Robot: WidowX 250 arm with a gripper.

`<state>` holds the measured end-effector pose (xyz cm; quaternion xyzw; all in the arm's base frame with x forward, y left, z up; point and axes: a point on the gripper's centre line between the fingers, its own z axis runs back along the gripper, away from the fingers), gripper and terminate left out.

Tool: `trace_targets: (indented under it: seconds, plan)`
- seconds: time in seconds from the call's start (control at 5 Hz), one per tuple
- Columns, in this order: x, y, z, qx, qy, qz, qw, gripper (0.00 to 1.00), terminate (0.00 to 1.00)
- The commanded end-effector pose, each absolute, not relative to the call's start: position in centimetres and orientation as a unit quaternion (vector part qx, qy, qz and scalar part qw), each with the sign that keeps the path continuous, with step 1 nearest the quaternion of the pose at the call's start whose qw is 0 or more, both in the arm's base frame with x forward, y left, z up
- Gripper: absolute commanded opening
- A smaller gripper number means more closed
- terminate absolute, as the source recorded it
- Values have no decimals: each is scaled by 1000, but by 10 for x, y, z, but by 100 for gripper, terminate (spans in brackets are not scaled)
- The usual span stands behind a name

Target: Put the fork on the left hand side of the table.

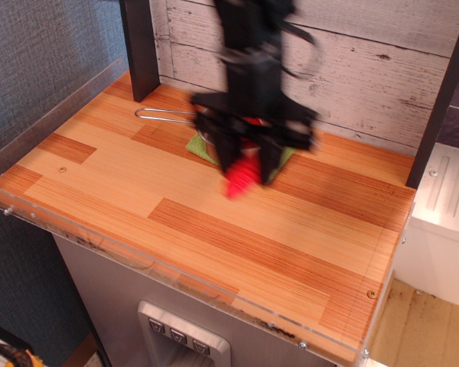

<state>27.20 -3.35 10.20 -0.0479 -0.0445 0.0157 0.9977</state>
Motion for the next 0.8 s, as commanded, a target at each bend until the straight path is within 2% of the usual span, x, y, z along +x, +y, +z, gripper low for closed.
trace_targets:
  seconds: [0.0,0.4,0.6]
  plan:
    - [271,60,117,-3,-65,25,998,0,0]
    - [281,160,94,53,-50,103,992,0,0]
    - [286,189,84,64,-45,142,987,0,0]
